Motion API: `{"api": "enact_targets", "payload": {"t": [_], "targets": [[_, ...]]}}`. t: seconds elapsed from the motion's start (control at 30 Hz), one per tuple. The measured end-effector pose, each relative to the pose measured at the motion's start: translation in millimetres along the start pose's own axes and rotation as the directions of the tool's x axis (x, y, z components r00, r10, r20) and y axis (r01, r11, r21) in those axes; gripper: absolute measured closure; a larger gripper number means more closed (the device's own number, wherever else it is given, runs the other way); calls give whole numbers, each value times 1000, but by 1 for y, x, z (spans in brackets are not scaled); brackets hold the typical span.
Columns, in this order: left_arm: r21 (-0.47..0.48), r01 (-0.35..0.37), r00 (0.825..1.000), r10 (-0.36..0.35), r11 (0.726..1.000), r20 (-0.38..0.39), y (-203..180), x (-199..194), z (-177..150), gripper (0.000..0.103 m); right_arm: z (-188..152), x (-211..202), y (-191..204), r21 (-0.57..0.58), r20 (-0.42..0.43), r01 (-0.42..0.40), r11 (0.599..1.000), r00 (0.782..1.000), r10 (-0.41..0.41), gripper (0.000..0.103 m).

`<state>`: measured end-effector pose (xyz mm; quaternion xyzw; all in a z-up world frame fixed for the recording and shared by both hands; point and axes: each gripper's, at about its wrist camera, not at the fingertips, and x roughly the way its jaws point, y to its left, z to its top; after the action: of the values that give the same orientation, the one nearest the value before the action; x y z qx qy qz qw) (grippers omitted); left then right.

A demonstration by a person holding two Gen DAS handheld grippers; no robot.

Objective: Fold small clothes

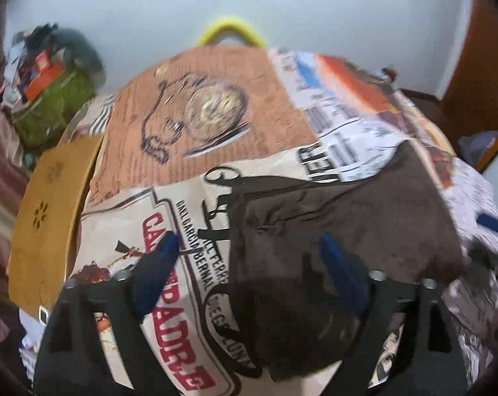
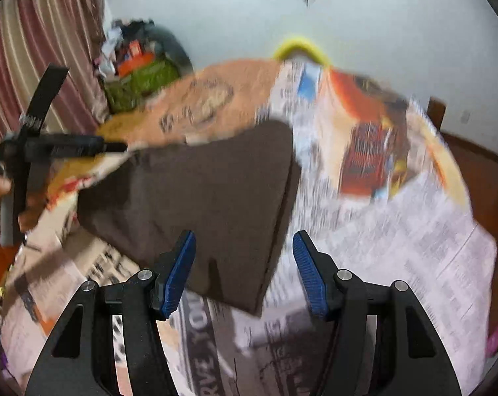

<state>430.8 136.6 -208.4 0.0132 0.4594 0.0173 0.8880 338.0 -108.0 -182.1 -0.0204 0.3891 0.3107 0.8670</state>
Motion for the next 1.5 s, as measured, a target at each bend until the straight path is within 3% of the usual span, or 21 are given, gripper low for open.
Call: {"api": "enact_targets", "payload": {"t": [0.1, 0.23, 0.4, 0.5, 0.67, 0.83, 1.0, 1.13, 1.17, 1.2, 1.27, 1.3, 1.37, 1.5], "targets": [[23, 19, 1000, -19, 1000, -4, -6, 0, -8, 7, 22, 1, 12, -18, 18, -33, 999, 999, 33, 46], [42, -28, 997, 31, 999, -71, -7, 21, -17, 7, 38, 32, 26, -23, -25, -71, 997, 997, 70, 46], [-22, 10, 989, -13, 1000, -146, 8, 46, -29, 7, 28, 59, 28, 25, -72, -56, 998, 996, 57, 46], [-114, 75, 980, -94, 991, -178, 23, 61, -31, 7, 23, 56, 13, 84, -62, -33, 996, 997, 38, 46], [-292, 176, 954, -237, 940, -186, 44, 81, -27, 7, 20, 49, -12, 106, -94, 36, 994, 995, -26, 45], [-324, 219, 938, -290, 920, -190, 43, 95, -25, 10, 15, 53, -35, 166, -140, 44, 985, 990, -21, 44], [-302, 267, 929, -328, 915, -170, 37, 95, -18, 30, 14, 60, -45, 246, -134, -34, 969, 989, 68, 40], [-303, 301, 920, -359, 904, -157, 36, 94, -17, 38, 20, 69, -37, 246, -136, -57, 968, 986, 92, 37], [-306, 313, 917, -370, 899, -149, 36, 94, -17, 44, 21, 72, -35, 244, -138, -62, 968, 986, 97, 37], [-304, 317, 917, -373, 898, -144, 35, 92, -18, 58, 21, 74, -32, 241, -140, -65, 968, 985, 101, 37], [-288, 312, 924, -360, 905, -129, 31, 87, -18, 68, 22, 79, -26, 231, -149, -46, 972, 985, 82, 45], [-287, 333, 917, -379, 898, -124, 30, 85, -18, 81, 22, 80, -26, 230, -149, -47, 972, 985, 83, 54], [-272, 325, 924, -365, 906, -114, 25, 80, -18, 84, 22, 84, -25, 264, -157, -75, 962, 980, 120, 71], [-231, 309, 936, -338, 923, -98, 20, 65, -18, 92, 22, 81, -24, 293, -155, -86, 952, 978, 136, 86]]}}
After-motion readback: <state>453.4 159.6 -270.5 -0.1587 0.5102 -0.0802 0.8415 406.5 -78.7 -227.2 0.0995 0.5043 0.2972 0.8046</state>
